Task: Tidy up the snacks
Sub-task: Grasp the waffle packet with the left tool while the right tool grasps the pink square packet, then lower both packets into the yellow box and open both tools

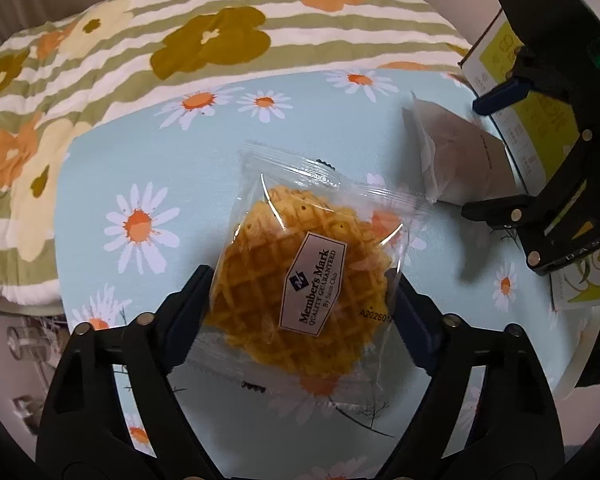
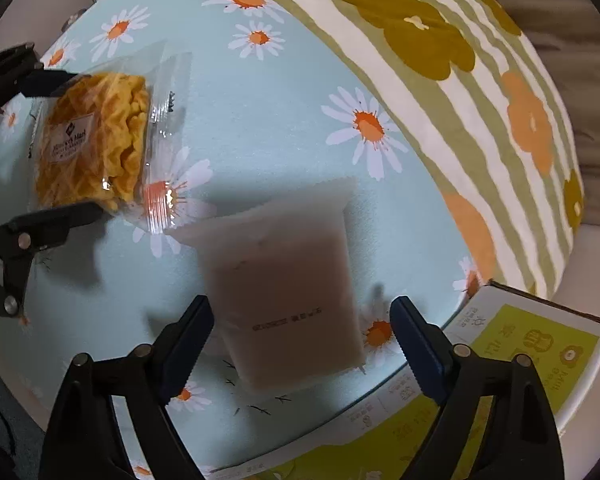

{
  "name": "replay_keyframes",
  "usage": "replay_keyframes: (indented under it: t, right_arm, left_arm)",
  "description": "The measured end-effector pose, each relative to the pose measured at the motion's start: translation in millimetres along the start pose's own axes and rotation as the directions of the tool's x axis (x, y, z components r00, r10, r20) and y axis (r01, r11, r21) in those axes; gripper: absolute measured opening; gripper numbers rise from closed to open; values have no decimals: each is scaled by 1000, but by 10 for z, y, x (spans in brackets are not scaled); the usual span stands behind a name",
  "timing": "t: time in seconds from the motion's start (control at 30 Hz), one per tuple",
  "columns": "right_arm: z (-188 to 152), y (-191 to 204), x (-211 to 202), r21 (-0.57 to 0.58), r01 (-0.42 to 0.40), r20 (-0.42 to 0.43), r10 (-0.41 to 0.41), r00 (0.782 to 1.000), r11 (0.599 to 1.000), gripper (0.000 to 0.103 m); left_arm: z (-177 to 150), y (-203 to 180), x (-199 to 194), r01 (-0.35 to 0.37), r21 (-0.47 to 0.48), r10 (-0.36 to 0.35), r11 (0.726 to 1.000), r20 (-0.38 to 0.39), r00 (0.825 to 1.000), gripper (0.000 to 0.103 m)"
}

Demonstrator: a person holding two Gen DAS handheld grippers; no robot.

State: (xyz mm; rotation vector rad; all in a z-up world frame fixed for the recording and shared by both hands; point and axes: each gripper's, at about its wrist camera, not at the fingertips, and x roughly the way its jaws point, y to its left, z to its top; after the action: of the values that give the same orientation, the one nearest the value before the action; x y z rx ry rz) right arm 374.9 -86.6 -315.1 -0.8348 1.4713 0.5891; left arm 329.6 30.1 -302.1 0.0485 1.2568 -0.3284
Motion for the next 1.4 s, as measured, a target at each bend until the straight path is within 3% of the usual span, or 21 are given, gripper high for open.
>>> replay_keyframes:
  t: [0.1,0.33,0.5,0.67,0.93,1.17,1.4]
  right_arm:
    - [10,17,49,-12,-17,-26,17,1000,1000,74]
    - [0,49,86,-27,-30,-37,29,999,999,71]
    - [18,35,38,1,-32,-38,32,999,999,62]
    - [40,71,-101,61,-62,30,60,998,996,61]
    - [-41,-34,-735,229,-154,182,113,977,961,60]
    - [-347,-308,-1349,354,-220,309,108,945,909,60]
    - [-887,-630,-1843,460,-231,391,38,920,857,60]
  left_arm:
    - [-7,39,-33,17,-7,-17,1000,-3,1000,79]
    - [-28,128,-207,9,-32,-8,999,30,1000,79]
    - [-32,183,-299,12,-48,-10,999,43,999,79]
    - [-31,218,-453,2,-51,1,999,68,998,79]
    - [59,268,-930,-12,-32,17,999,143,990,79]
    - [306,118,-1463,9,24,-15,1000,240,971,79]
    - [569,-360,-1822,28,105,-59,994,307,950,79]
